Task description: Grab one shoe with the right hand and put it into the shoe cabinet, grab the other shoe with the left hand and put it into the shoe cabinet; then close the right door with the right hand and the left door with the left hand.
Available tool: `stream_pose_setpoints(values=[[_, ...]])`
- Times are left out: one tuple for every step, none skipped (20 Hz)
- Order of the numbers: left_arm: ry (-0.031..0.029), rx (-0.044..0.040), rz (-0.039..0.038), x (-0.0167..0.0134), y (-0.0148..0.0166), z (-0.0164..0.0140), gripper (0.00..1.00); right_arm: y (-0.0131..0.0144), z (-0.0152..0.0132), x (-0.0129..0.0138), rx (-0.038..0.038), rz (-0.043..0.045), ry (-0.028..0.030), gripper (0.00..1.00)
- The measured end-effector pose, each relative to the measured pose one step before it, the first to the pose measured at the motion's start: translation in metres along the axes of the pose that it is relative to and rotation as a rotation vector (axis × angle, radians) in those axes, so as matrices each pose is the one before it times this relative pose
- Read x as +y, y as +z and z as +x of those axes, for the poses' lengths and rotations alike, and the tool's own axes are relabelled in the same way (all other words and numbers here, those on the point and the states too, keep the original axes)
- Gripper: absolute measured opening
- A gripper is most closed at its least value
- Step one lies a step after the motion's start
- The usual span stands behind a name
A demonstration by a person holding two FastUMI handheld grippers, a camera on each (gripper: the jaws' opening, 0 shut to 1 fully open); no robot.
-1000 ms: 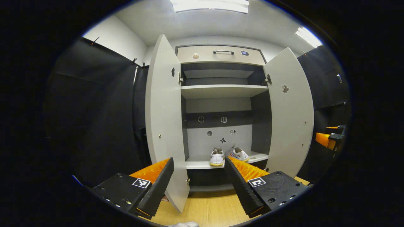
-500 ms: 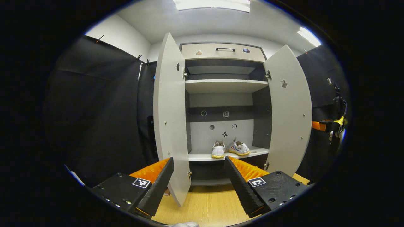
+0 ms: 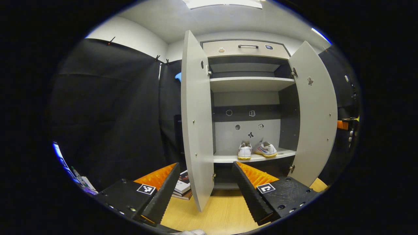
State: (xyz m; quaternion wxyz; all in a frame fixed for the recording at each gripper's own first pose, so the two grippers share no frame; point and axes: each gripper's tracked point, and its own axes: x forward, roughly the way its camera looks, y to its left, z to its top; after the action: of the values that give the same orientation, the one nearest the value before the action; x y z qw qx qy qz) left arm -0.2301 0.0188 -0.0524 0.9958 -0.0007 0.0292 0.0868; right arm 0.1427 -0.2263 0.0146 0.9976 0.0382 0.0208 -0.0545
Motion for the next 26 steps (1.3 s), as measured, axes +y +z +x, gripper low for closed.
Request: stream_pose_setpoints(values=[[0.00457,0.00307,0.00026,0.00323,0.00017,0.00096,0.96,-0.00309,-0.00092,0.01912,0.00869,0.00196,0.033,0.93],[0.00063,-0.00212,0.00292,0.00112,0.00125,0.00075,0.96,-0.00241,-0.00053,0.01677,0.0045,-0.00155,0.0276,0.93],[0.00005,-0.00114,0.00626,0.00122,0.00139,0.00119,0.96,0.00019,0.00175,0.01351,0.00223,-0.01104,0.02114,0.93],[0.00466,-0.00108,0.00705,0.00254,0.00063,-0.00027,0.96,-0.00018,0.00219,0.01244,-0.00348,-0.0072,0.01475,0.93],[0.00188,0.00164,0.00416,0.00199,-0.00115,-0.00174,0.96,0.00145,0.00381,0.01544,-0.00648,-0.00045,0.01557,0.94],[0.00477,0.00226,-0.00158,0.0032,0.00028,-0.00115,0.96,-0.00144,0.00405,0.01335,0.00139,0.00153,0.01181,0.93],[0.00109,-0.00026,-0.00589,0.00324,0.00137,-0.00088,0.96,0.0006,0.00612,0.014,-0.005,-0.00036,0.01411,0.85],[-0.00346,0.00415,-0.00167,0.0022,-0.00003,0.00048,0.96,0.0004,0.00421,0.01183,-0.00287,-0.00293,0.01936,0.93],[0.00478,-0.00158,0.00481,0.00487,0.00088,-0.00053,0.96,0.00354,0.00514,0.01347,-0.0079,0.00889,0.02165,0.93],[0.00328,0.00221,0.00909,0.00447,0.00058,0.0006,0.96,0.00508,0.00437,0.01396,-0.02474,0.00826,0.02435,0.95],[0.00363,-0.00099,0.00788,0.00341,-0.00021,0.00088,0.96,0.005,-0.00052,0.0032,-0.00874,-0.00415,-0.00616,0.98],[0.00219,-0.00052,0.00344,0.00243,0.00085,0.00156,0.96,0.00098,0.00136,0.00271,-0.00706,-0.00616,0.00198,1.0],[0.00253,-0.00301,-0.00179,0.00174,0.00102,0.0003,0.96,0.00049,-0.0021,0.00207,-0.00101,0.00153,0.00112,1.0],[0.00013,-0.00523,-0.00409,0.00286,0.00172,0.00134,0.96,0.00076,-0.00354,0.0023,0.00214,0.00558,0.00416,1.0],[0.00308,-0.00296,-0.00354,0.00326,0.00042,0.00243,0.96,-0.00009,-0.00205,0.00065,0.00828,0.00325,-0.00124,1.0],[0.00196,-0.00124,-0.00279,0.00384,0.00051,0.0035,0.96,-0.00051,-0.00404,0.00208,0.00705,0.00212,-0.00079,1.0],[0.00348,0.00259,-0.00512,0.00462,-0.00075,0.00468,0.96,-0.00029,-0.00425,0.00511,0.00157,-0.00223,0.0048,0.99],[0.00328,0.00508,-0.00615,0.00533,-0.00132,0.00586,0.96,-0.00175,-0.00561,0.00379,0.00336,-0.00597,-0.00039,1.0],[0.00834,0.00303,-0.00231,0.00702,-0.00041,0.00645,0.96,-0.0036,-0.00682,0.005,0.00494,-0.00558,0.00366,0.99],[0.01198,-0.00142,-0.00013,0.00897,0.00089,0.00533,0.96,-0.00296,-0.00735,0.00491,0.004,-0.0046,0.00183,1.0],[0.01034,-0.0093,0.00122,0.00774,0.0034,0.00573,0.96,-0.00316,-0.00788,0.00342,0.00543,-0.00237,0.0014,1.0],[0.01,-0.00701,0.00138,0.00842,0.00149,0.00755,0.96,-0.0034,-0.00635,0.00459,0.00615,-0.00022,0.00287,1.0],[0.00914,-0.00745,0.00369,0.00829,0.00242,0.00872,0.96,-0.00576,-0.00591,0.00481,0.01067,0.00072,-0.00008,1.0],[0.01318,-0.01096,0.00958,0.0096,0.00282,0.00934,0.96,-0.00579,-0.0052,0.00451,0.0122,-0.00009,0.0006,1.0],[0.01085,-0.0072,0.00783,0.00939,0.0004,0.01041,0.96,-0.00574,-0.00458,0.00455,0.01404,0.00169,-0.00046,1.0],[0.00434,-0.01188,0.00578,0.00547,0.0016,0.01152,0.96,-0.00559,-0.00502,0.00383,0.01142,0.00117,-0.00216,1.0]])
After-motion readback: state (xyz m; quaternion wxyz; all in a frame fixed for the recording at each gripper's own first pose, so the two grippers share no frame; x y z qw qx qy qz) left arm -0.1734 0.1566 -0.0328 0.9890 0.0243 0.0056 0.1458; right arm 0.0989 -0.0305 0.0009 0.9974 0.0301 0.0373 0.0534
